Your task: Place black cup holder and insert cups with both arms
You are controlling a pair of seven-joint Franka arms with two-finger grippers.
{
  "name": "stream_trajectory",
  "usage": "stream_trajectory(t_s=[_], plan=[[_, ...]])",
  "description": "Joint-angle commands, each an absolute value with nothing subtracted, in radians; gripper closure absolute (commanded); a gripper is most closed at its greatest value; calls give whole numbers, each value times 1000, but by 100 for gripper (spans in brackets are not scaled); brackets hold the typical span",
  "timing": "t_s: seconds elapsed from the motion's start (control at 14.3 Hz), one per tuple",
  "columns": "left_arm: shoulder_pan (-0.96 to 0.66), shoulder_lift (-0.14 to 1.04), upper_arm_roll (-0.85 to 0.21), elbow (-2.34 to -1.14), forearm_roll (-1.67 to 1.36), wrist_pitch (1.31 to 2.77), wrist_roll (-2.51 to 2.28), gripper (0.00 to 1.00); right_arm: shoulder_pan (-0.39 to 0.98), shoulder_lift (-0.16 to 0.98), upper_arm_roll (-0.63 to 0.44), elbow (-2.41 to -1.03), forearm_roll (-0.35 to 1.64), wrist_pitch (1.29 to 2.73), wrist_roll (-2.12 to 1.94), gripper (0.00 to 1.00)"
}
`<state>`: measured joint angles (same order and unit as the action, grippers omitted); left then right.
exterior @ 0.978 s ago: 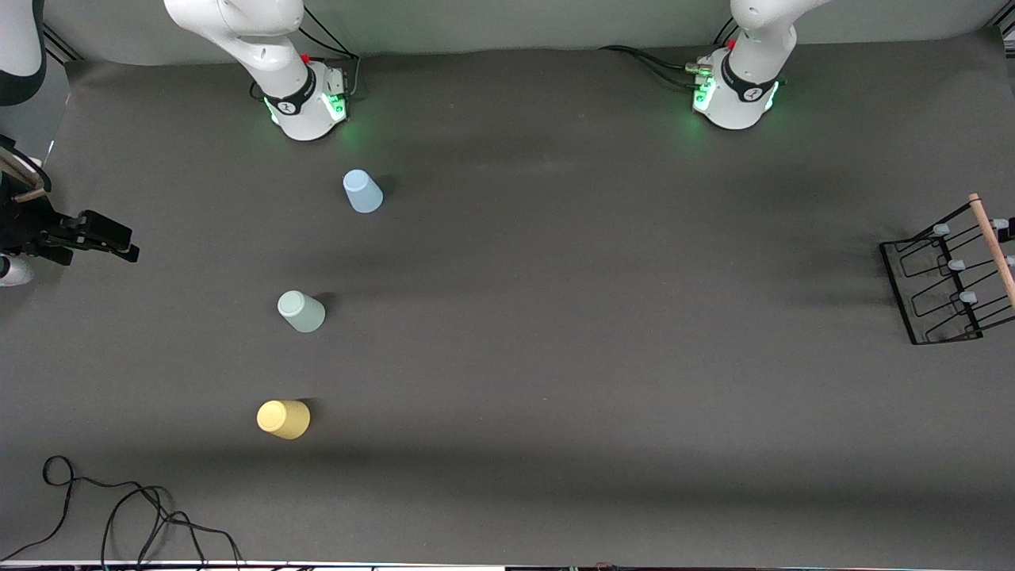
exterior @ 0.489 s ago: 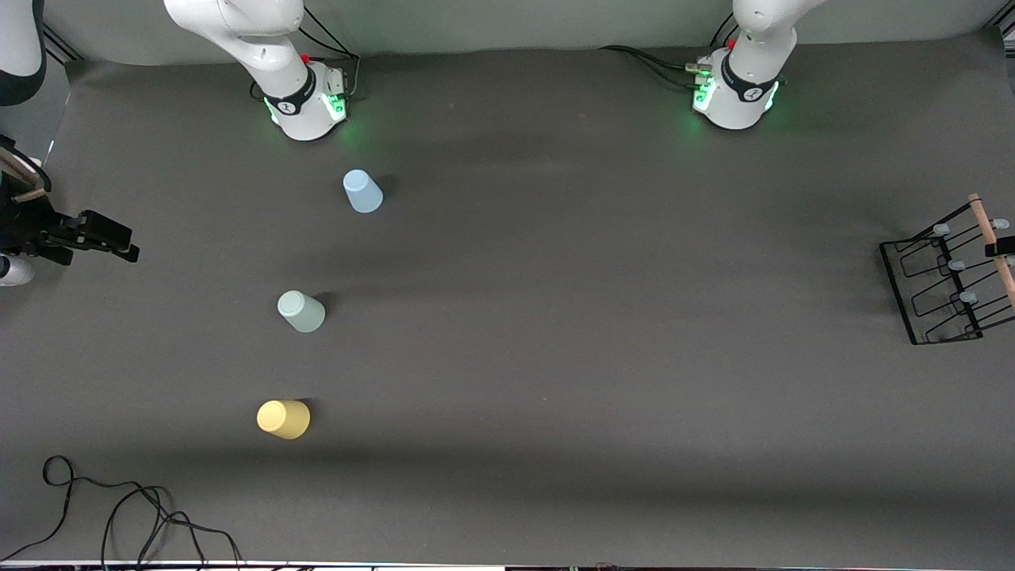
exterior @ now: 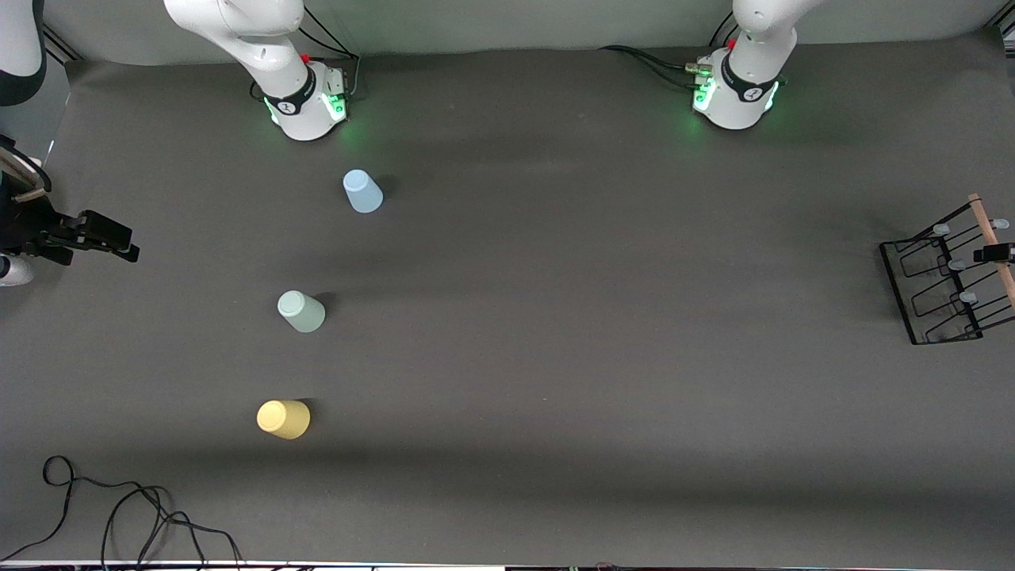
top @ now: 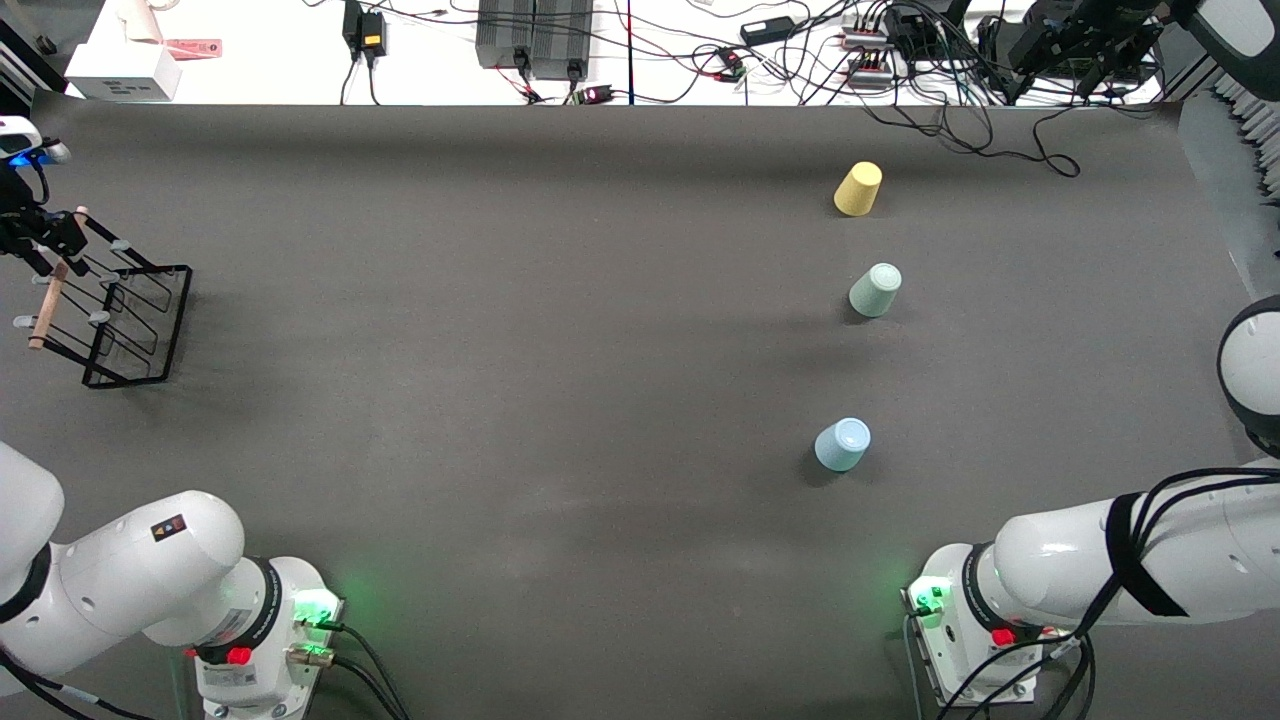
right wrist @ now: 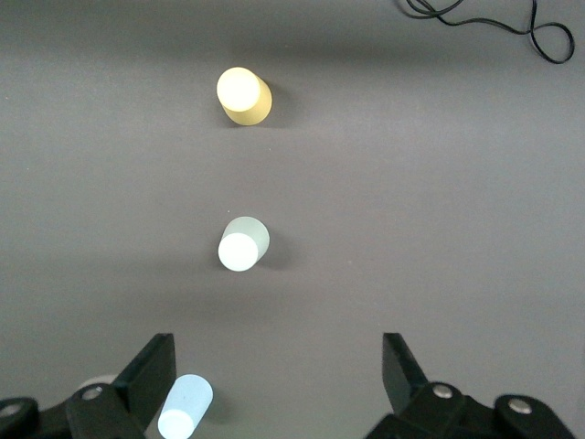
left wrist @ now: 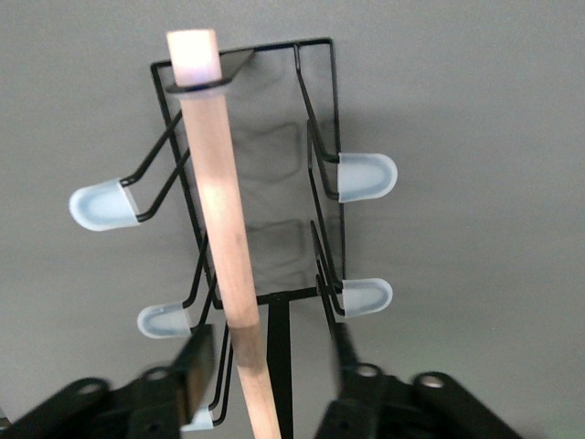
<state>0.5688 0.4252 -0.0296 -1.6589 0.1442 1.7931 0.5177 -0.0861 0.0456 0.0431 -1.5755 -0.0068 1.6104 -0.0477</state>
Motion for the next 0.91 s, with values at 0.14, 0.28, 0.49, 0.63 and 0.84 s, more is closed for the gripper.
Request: stream_trajectory(t_s=[0.14,0.28,0.49,0.63,0.84], plan=[[568,440,-29,-1643,161,1799,509,100,-80,44,37,-1569,-12,1603,-57,0],[569,459,-29,-1643,161,1805,509,100,-80,44,37,-1569,-12,1603,-57,0],[568,466,-28,-1643,163,1805,508,100,-80,44,37,-1569,-12,1603,-57,0],[568,465,-28,-1643,163,1802,508,100,-80,44,37,-1572,-12,1603,-57,0],[574,480,-28,-1643,163,1805,508,100,-80,44,37,-1572,-12,1603,-57,0]])
